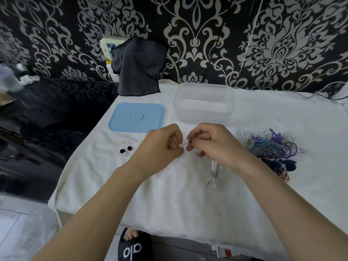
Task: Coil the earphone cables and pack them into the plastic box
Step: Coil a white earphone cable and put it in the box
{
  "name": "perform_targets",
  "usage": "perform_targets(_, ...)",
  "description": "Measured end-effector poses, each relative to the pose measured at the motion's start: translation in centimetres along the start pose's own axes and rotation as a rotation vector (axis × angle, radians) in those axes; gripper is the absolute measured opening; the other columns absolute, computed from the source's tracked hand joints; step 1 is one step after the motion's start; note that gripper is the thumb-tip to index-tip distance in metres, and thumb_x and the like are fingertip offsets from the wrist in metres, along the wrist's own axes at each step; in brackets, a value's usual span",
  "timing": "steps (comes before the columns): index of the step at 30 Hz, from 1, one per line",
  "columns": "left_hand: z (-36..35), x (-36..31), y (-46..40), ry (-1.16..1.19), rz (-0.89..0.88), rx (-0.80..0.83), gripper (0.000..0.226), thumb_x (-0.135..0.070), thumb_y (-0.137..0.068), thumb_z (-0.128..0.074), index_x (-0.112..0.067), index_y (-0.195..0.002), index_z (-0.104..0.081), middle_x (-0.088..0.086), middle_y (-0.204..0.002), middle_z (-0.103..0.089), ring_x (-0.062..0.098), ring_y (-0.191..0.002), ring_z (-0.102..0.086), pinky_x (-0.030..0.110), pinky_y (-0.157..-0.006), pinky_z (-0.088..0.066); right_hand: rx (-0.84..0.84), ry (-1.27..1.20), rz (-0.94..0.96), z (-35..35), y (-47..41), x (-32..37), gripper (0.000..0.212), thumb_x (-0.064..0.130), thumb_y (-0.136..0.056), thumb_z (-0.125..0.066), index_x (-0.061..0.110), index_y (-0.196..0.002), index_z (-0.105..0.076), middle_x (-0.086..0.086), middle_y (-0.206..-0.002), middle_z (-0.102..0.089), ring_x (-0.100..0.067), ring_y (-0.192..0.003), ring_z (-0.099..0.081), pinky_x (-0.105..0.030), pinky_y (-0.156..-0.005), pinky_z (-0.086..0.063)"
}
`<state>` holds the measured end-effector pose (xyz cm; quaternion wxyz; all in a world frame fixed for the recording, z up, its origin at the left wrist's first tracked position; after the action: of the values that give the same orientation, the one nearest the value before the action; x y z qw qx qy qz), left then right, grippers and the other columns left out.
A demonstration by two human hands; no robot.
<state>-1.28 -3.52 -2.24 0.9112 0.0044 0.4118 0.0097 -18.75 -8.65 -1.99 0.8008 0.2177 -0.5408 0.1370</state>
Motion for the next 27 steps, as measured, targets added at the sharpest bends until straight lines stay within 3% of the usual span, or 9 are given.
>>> perform_targets(4,0.1,-0.2,0.0,0.023,0.001,-0.012,0.021,-0.003,-0.081,-0.074,-0.019,-0.082,-0.06,0.001,-0.079,-0.069,0.02,-0.071,-0.065,0.036,-0.064,-0.054,0.007,-0.009,-0.001,-0.3,0.0,0.0,0.008,0.009,-0.093,-0.063,0.013,-0.093,-0.07,0.002,-0.079,-0.078,-0.009,-0.077,-0.069,-0.025,-0.066,-0.056)
perform_targets(9,0.4,-0.5,0.2,0.026,-0.004,0.001,0.019,0.001,-0.081,-0.071,-0.015,-0.085,-0.062,-0.007,-0.078,-0.069,0.009,-0.07,-0.066,0.012,-0.061,-0.048,-0.034,-0.012,-0.009,-0.2,-0.1,-0.1,0.009,0.009,-0.092,-0.064,0.014,-0.09,-0.07,0.002,-0.079,-0.078,-0.009,-0.076,-0.069,-0.026,-0.067,-0.056)
perform_targets(15,0.6,-0.4,0.2,0.002,-0.049,-0.004,0.022,-0.002,-0.083,-0.071,-0.022,-0.091,-0.065,-0.007,-0.084,-0.07,0.011,-0.078,-0.066,0.03,-0.073,-0.056,-0.055,-0.015,-0.013,-0.1,-0.1,0.0,0.008,0.009,-0.092,-0.065,0.014,-0.088,-0.071,0.001,-0.078,-0.078,-0.014,-0.078,-0.071,-0.024,-0.065,-0.055)
perform_targets(20,0.8,-0.4,0.3,0.002,-0.092,-0.028,0.019,-0.005,-0.087,-0.073,-0.02,-0.099,-0.072,-0.006,-0.087,-0.072,0.007,-0.083,-0.069,0.017,-0.077,-0.055,-0.042,-0.069,-0.034,0.2,0.3,0.6,0.009,0.006,-0.093,-0.063,0.008,-0.095,-0.072,-0.004,-0.081,-0.078,-0.001,-0.055,-0.061,-0.022,-0.061,-0.053)
perform_targets(23,1.1,-0.7,0.5,0.016,-0.122,-0.035,0.018,-0.005,-0.088,-0.075,-0.019,-0.099,-0.073,-0.009,-0.087,-0.073,0.001,-0.085,-0.07,0.008,-0.079,-0.051,-0.009,-0.13,-0.049,0.4,0.8,1.2,0.013,0.003,-0.095,-0.062,0.003,-0.102,-0.072,-0.014,-0.088,-0.076,0.002,-0.045,-0.054,-0.027,-0.067,-0.055)
perform_targets(27,1.5,-0.9,0.6,0.05,-0.148,-0.026,0.016,-0.005,-0.087,-0.076,-0.015,-0.1,-0.075,-0.007,-0.09,-0.075,0.003,-0.087,-0.073,0.013,-0.086,-0.054,0.036,-0.204,-0.081,0.8,1.1,1.8,0.016,0.0,-0.095,-0.06,-0.001,-0.105,-0.072,-0.015,-0.087,-0.072,-0.001,-0.037,-0.048,-0.034,-0.074,-0.054)
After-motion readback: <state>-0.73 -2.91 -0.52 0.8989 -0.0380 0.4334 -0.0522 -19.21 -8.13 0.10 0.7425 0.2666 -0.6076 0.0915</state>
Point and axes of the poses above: each hand's wrist, its own y-axis away from the middle knuckle, its own z-axis out of the back of the hand, x = y × z, the point moved 1 cm from there along -y, towards the middle knuckle
